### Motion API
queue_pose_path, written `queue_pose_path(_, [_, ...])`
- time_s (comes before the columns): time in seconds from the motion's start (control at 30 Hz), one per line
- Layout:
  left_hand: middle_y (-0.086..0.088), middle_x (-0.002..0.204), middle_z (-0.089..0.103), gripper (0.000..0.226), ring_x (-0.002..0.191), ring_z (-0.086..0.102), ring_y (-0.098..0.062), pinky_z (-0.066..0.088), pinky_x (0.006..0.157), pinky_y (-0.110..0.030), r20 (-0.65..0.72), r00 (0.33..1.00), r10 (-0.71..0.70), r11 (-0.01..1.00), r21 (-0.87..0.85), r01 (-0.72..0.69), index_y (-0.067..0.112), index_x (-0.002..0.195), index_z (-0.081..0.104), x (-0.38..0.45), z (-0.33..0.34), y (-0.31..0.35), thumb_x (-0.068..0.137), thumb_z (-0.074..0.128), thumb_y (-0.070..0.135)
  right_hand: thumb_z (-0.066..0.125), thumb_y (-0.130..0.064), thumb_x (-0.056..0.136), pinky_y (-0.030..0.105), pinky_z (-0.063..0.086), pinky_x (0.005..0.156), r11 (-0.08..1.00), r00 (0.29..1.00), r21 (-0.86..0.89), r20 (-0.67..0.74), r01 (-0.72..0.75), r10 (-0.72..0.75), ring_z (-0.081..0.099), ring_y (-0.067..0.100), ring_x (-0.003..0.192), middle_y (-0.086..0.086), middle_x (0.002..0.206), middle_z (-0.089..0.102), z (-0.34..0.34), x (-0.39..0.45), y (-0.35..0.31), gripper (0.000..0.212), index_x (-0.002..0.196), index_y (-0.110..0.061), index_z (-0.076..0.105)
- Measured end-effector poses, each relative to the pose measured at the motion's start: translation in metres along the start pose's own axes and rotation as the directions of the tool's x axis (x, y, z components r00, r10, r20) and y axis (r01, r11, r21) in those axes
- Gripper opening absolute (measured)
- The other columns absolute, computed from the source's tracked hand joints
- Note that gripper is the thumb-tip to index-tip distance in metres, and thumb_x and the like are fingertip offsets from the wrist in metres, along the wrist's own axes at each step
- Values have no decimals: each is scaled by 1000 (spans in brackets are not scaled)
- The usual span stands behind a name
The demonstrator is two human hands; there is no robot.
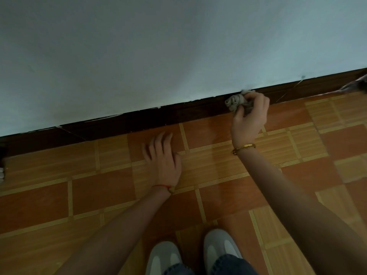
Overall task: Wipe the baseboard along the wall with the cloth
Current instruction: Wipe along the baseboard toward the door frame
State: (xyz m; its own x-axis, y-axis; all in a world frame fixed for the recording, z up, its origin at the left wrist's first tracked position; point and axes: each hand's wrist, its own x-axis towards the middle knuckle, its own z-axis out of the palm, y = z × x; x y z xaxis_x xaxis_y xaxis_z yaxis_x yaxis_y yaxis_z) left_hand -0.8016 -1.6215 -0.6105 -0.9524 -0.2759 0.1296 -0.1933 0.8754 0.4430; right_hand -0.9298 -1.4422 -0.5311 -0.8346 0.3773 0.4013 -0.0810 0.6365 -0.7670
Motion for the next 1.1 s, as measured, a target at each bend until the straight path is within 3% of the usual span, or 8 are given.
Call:
queue_pose_path(0.27, [-12,147,46,54,140,34,-33,18,117,-68,107,994,10,997,70,-18,16,143,46,2,21,19,92,39,32,63,5,79,19,48,80,979,937,-12,293,202,-190,55,15,97,5,109,53,18,-33,-19,26,101,-7,59])
queue_pose_path(0.47, [-12,150,44,54,142,36,-34,18,118,-67,124,992,12,997,80,-22,14,143,48,1,19,17,93,37,31,59,7,80,0,40,79,995,997,-94,73,45,-38,55,15,100,12,115,54,-8,7,11,27,105,-4,59])
queue_pose_path(0.53, [-12,150,44,53,142,37,-34,18,117,-67,124,992,13,997,80,-23,14,143,48,1,19,19,94,37,30,58,8,80,-2,39,79,995,997,-98,71,31,-24,55,15,102,12,116,54,-9,9,14,28,106,-3,58])
queue_pose_path(0.7, [-13,148,46,52,139,39,-35,20,116,-68,100,995,12,996,89,-21,14,142,49,1,22,19,93,38,29,62,7,77,25,51,79,973,941,-73,281,219,-191,54,18,98,9,110,52,12,-19,4,26,100,-5,57])
queue_pose_path(0.77, [-13,148,47,52,139,37,-34,20,116,-68,80,997,18,996,87,-25,13,141,50,2,23,19,92,39,28,63,7,77,28,50,78,967,920,-55,324,251,-220,54,21,96,9,107,53,19,-25,5,24,98,-3,57])
queue_pose_path(0.93, [-13,149,44,54,141,35,-34,17,117,-67,107,994,13,993,112,-25,13,142,48,1,22,20,91,38,28,65,7,76,26,48,76,967,923,-128,350,219,-162,56,24,95,10,107,54,12,-12,34,23,95,-3,58])
queue_pose_path(1.1, [-13,150,42,54,142,34,-36,14,118,-67,136,991,-5,989,144,-15,12,143,47,1,22,22,92,36,29,62,8,77,38,54,82,968,959,-237,284,81,-11,56,29,98,15,112,53,1,8,61,29,105,0,57])
